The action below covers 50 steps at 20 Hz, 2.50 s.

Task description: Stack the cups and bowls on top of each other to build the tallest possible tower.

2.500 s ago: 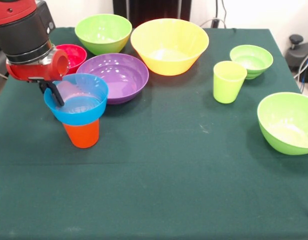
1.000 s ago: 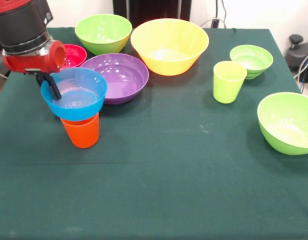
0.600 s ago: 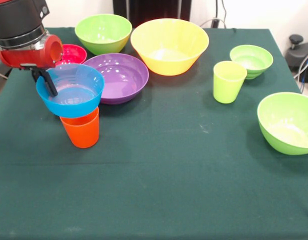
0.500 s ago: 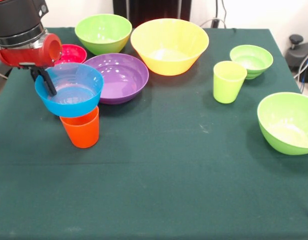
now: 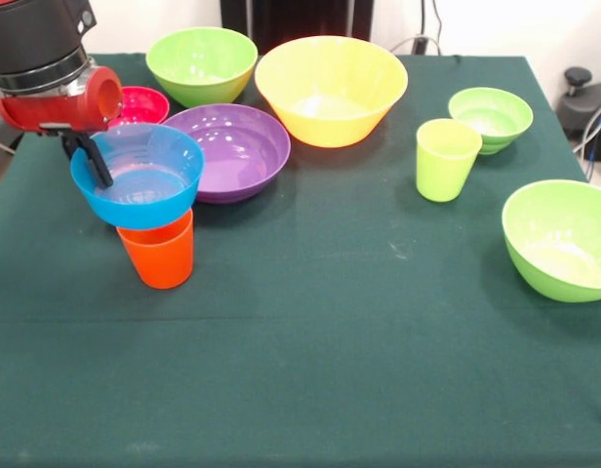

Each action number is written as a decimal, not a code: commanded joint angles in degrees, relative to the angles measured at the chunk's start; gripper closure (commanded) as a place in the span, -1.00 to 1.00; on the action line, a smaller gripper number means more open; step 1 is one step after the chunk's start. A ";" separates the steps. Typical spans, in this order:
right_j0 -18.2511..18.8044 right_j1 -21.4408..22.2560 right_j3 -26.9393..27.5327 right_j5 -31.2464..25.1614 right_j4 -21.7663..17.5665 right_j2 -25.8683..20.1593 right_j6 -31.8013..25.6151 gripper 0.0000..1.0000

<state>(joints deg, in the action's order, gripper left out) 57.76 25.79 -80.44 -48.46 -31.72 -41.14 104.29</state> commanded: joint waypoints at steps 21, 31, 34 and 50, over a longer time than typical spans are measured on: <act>-3.38 -5.13 1.45 -1.13 -2.85 1.06 -11.15 1.00; -3.71 -6.24 3.14 -1.35 -3.26 1.19 -11.69 1.00; -3.63 -6.22 3.51 -1.75 -3.32 1.19 -12.08 1.00; -1.79 -1.38 -1.13 -2.62 -2.70 1.33 -11.60 1.00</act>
<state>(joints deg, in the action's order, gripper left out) 57.02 22.65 -80.15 -48.46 -31.75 -41.09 104.29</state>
